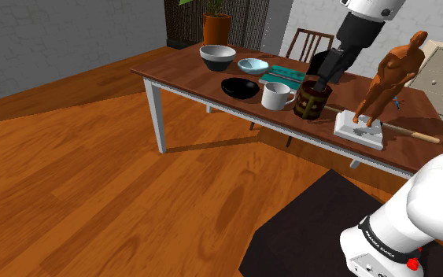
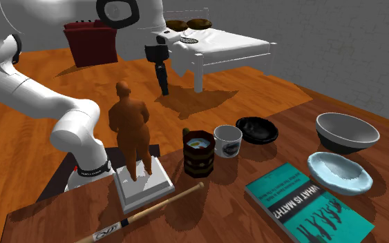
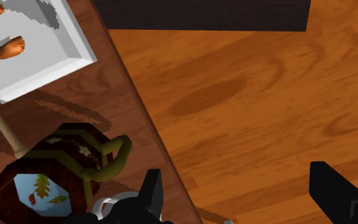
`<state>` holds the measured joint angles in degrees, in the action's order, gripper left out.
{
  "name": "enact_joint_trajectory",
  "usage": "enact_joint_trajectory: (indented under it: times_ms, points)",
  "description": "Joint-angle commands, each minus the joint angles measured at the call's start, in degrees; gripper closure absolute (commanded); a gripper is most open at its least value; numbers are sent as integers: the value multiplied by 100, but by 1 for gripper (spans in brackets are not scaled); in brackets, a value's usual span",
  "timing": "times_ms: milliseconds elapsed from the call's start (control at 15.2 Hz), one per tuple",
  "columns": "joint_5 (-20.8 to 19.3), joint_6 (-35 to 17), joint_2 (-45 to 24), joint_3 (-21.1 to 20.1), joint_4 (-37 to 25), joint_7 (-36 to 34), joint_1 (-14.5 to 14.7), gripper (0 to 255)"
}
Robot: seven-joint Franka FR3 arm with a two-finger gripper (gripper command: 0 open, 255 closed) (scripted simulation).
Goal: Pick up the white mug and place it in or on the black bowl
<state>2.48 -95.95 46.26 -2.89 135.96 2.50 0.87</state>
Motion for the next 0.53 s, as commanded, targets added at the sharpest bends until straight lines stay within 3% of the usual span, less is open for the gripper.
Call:
enact_joint_trajectory:
  times_ms: [0, 462]
  points:
    - [0, 0, 0, 0, 0, 0, 0, 0]
    - [-207, -903, -1486, 74, -448, 49, -187, 0]
